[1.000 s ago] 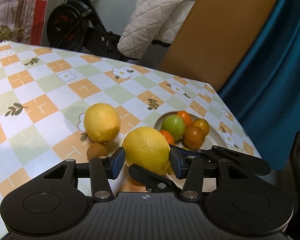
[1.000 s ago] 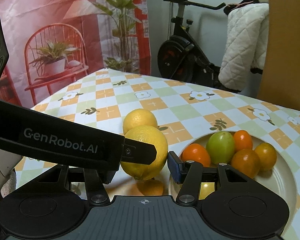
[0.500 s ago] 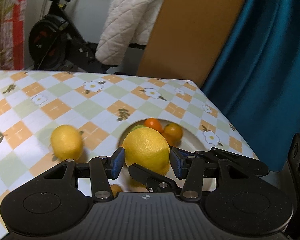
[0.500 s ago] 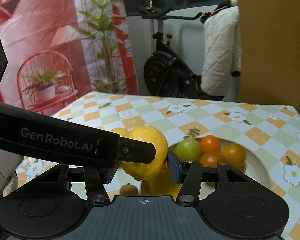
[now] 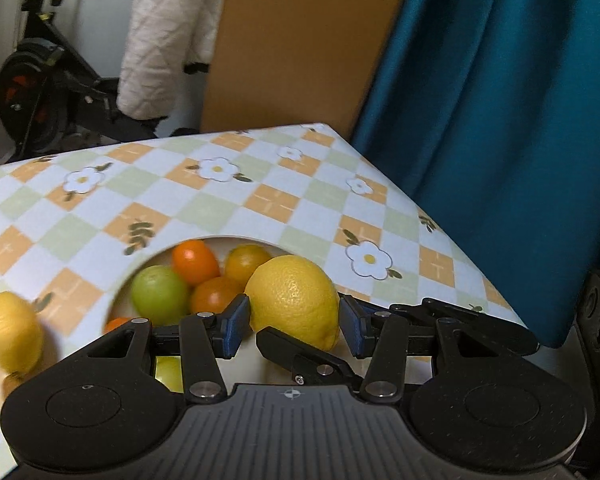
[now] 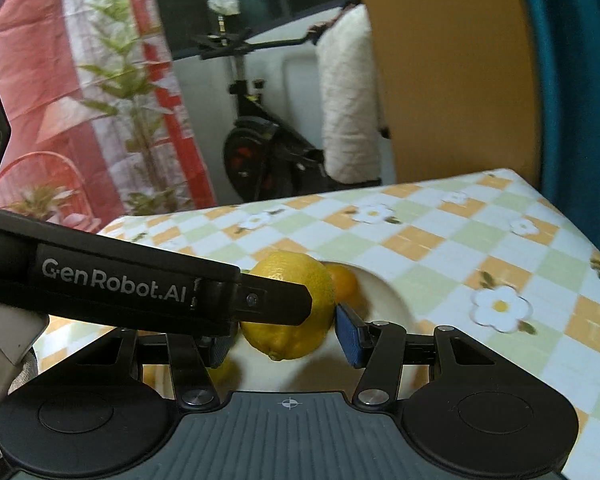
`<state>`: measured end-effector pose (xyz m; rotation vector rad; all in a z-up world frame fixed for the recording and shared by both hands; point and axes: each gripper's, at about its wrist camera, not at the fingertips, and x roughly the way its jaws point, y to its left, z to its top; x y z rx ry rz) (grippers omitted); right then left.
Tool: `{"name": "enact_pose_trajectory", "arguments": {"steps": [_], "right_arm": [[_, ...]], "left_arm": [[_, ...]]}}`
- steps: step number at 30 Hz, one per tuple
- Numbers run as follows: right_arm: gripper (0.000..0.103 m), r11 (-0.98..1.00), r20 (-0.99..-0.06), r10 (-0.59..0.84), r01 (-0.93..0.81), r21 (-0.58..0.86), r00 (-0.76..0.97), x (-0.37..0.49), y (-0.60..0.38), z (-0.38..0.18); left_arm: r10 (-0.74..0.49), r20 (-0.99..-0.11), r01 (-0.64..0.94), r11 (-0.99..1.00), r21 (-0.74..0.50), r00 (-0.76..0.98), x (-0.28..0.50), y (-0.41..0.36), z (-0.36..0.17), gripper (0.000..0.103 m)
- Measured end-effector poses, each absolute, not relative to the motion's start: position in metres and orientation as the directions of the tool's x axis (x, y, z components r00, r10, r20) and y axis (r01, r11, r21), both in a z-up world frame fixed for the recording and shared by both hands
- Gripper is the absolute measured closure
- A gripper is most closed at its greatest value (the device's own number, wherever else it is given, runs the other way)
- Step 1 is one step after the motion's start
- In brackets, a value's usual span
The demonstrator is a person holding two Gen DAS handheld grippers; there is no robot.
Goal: Organize fruits
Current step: 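Carry the lemon with the left gripper over the plate and lower it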
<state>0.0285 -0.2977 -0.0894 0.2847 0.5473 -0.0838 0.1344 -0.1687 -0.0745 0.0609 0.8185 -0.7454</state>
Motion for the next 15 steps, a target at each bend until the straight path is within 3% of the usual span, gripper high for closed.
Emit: {"name": "enact_pose_trajectory", "arguments": {"steps": [15], "right_arm": [[0.054, 0.941, -0.576, -0.025, 0.213, 0.261, 0.817, 0.042, -0.324, -0.118]], "left_arm": [[-0.543, -0.728, 0.625, 0.754, -0.203, 0.418, 0.149, -0.194, -0.092, 0.051]]}}
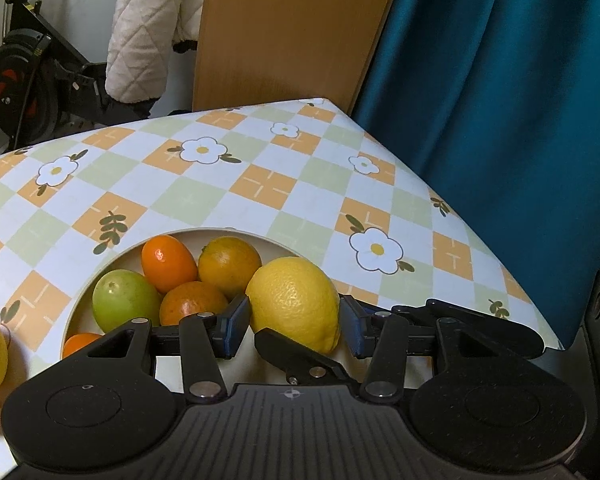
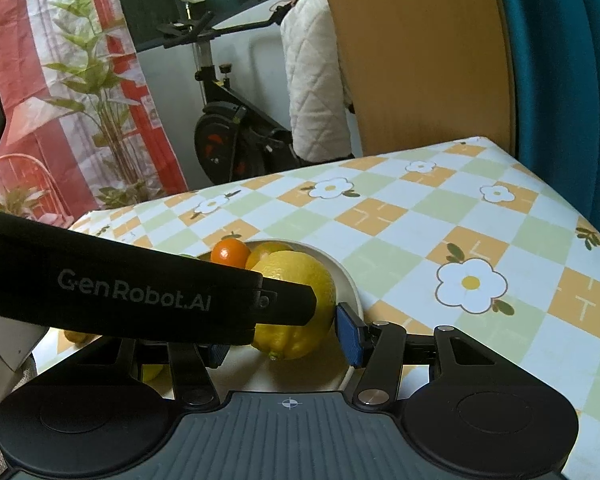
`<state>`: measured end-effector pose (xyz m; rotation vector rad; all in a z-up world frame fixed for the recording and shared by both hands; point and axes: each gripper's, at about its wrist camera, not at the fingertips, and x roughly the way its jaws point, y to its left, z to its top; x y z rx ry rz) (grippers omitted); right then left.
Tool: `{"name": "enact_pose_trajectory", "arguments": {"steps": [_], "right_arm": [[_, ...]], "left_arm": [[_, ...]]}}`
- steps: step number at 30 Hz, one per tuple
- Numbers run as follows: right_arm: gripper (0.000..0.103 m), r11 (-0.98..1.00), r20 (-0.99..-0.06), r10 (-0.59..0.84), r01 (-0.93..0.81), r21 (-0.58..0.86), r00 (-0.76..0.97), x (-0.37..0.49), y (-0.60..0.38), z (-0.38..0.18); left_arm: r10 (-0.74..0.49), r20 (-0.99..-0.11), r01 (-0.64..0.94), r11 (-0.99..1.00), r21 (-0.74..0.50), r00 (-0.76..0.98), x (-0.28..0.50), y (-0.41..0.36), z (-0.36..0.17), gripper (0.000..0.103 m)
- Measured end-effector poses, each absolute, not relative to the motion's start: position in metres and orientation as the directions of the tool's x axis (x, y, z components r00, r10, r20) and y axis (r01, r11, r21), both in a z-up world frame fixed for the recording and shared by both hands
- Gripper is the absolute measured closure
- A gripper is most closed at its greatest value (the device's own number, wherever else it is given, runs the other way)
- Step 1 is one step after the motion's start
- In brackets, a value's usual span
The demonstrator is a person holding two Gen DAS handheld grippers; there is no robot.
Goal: Organize fruits
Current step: 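Carry the lemon with the left gripper over the plate and lower it, then open the left gripper to release the lemon on the plate and withdraw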
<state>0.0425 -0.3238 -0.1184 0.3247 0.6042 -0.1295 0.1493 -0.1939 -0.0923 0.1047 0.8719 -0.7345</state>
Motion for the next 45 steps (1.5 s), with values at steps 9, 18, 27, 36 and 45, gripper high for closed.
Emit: {"name": "enact_pose_trajectory", "arguments": {"steps": [9, 18, 27, 36, 45], "right_arm": [[0.054, 0.945, -0.595, -0.036, 0.220, 0.240, 0.803, 0.049, -0.321, -0.121], [0.053, 0.953, -0.611, -0.048, 0.219, 0.208, 0.790, 0.051, -0.316, -0.116], [0.052, 0.964, -0.608, -0.060, 0.205, 0.172, 0.792, 0.048, -0.304, -0.100], [0.052, 0.970, -0.591, -0.056, 0.185, 0.160, 0.805, 0.040, -0.289, -0.081], [0.052, 0.980, -0.585, -0.030, 0.138, 0.141, 0.811, 0.042, -0.261, -0.067]], "left_arm": [[-0.540, -0.729, 0.624, 0.755, -0.200, 0.420, 0.152, -0.196, -0.096, 0.051], [-0.551, -0.714, 0.621, 0.756, -0.207, 0.432, 0.152, -0.194, -0.092, 0.052], [-0.563, -0.689, 0.606, 0.764, -0.222, 0.457, 0.147, -0.183, -0.083, 0.052], [-0.565, -0.661, 0.593, 0.775, -0.219, 0.494, 0.141, -0.150, -0.066, 0.051], [-0.546, -0.621, 0.549, 0.808, -0.214, 0.562, 0.143, -0.098, -0.047, 0.051]]}}
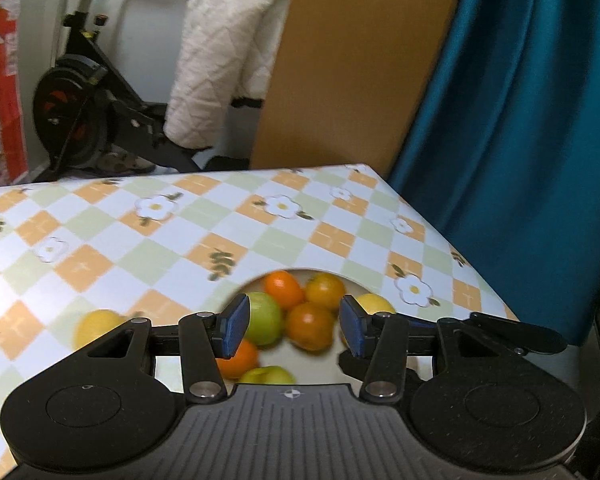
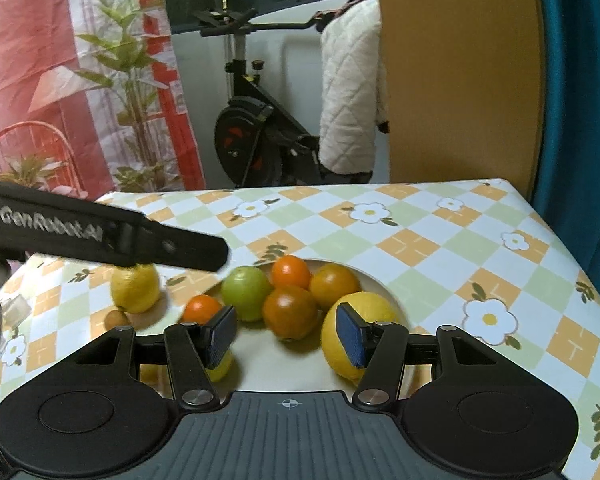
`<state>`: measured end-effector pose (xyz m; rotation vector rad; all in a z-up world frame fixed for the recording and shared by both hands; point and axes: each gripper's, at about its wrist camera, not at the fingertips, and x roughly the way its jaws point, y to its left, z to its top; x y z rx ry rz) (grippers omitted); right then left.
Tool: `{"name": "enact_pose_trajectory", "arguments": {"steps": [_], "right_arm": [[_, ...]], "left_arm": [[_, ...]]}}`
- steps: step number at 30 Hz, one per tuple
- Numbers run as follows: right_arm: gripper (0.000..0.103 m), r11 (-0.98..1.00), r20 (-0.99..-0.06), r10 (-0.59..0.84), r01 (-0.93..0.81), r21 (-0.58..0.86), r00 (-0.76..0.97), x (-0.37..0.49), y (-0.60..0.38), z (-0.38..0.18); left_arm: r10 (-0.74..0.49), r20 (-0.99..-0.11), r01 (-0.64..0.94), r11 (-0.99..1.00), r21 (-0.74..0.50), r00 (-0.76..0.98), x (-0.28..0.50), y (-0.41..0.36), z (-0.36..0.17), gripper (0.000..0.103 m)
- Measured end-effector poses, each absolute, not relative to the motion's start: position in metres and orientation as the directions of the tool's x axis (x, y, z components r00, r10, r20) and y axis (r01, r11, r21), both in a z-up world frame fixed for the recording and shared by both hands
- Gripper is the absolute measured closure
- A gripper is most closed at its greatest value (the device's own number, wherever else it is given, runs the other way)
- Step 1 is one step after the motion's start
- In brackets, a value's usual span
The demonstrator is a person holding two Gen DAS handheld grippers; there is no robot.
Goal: Organize fruits
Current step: 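Open the left gripper to release the lemon on the plate and withdraw, then move the left gripper to the second large yellow lemon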
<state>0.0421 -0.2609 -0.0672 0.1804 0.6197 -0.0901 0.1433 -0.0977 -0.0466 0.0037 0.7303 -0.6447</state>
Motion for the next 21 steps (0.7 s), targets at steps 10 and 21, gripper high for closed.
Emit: {"name": "enact_pose_trajectory", "arguments": {"steps": [10, 21], "right_arm": [[0.052, 0.988, -0.591, 0.002, 0.091, 0.127, 0.807, 0.058, -0.224, -0.062], [0.052, 0.995, -0.597, 0.047, 0.018, 0.102, 0.801, 0.090, -0.185, -0.058]], "left_arm": [[-0.498, -0.595, 0.473, 0.855, -0.214, 0.630, 0.153, -0.032, -0.036, 0.051], [-0.426, -0.588, 0.367, 0.903, -0.224, 0.688, 0.170, 0.033, -0.037, 0.051]]}}
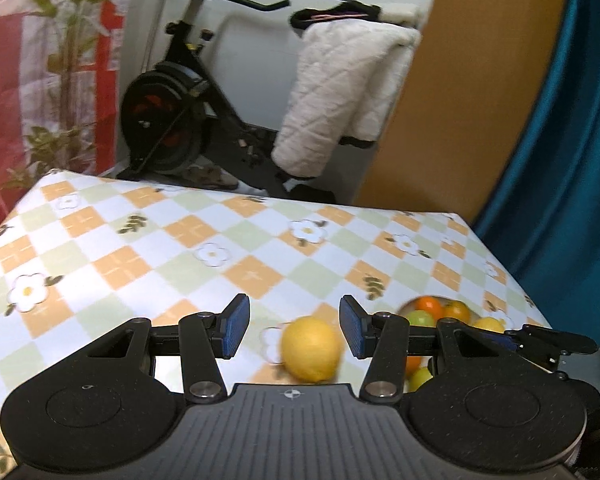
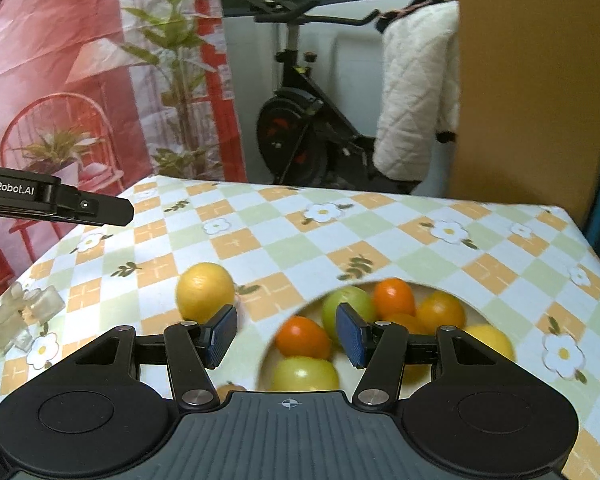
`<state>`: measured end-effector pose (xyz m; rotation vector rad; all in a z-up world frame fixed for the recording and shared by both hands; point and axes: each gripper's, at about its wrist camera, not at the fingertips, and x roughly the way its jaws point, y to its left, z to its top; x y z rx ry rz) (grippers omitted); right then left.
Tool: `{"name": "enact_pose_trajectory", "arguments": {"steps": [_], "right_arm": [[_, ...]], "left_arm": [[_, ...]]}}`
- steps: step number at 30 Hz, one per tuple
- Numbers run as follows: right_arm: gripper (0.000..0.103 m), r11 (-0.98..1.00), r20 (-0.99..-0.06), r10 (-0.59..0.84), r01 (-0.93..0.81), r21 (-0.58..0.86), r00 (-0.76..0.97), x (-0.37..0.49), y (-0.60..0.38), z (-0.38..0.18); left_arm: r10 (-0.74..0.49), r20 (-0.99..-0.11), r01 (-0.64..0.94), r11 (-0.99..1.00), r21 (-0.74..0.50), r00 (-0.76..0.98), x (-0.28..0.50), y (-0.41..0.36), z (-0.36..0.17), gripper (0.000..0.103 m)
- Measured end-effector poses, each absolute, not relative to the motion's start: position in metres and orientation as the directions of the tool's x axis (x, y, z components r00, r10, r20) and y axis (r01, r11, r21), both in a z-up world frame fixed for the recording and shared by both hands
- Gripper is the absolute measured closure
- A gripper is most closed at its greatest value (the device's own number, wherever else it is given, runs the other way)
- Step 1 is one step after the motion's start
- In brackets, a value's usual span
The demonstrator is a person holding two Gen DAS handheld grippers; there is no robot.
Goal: Organize fruits
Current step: 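Move the left gripper to the second large yellow lemon, then close the left gripper around the second lemon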
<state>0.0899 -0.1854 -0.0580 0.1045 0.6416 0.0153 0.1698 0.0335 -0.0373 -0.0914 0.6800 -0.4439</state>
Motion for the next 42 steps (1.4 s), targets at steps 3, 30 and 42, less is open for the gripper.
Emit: {"name": "enact_pose_trajectory", "arguments": {"steps": [3, 30, 42], "right_arm": [[0.052, 0.996, -0.606, 0.065, -0.013, 0.090, 0.792, 0.102, -0.174, -0.058], [0.052, 0.987, -0.675, 0.158, -0.117, 0.107, 0.721, 0.180, -0.128, -0.097], [0.050, 0.989, -0.693, 0.146, -0.088, 0.119, 0.706, 0.189, -0.129, -0.108]], "left_arm": [[-0.413, -0.593, 0.343, 0.910, -0.234, 0.691, 0.175, 0.046, -0.040, 0.051], [-0.520, -0.661, 0.358, 0.854, -0.378, 0.541, 0.214, 0.015, -0.103, 0.051], [-0.565, -0.650, 0.365, 0.825, -0.432, 0.508, 0.218, 0.007, -0.114, 0.045]]}}
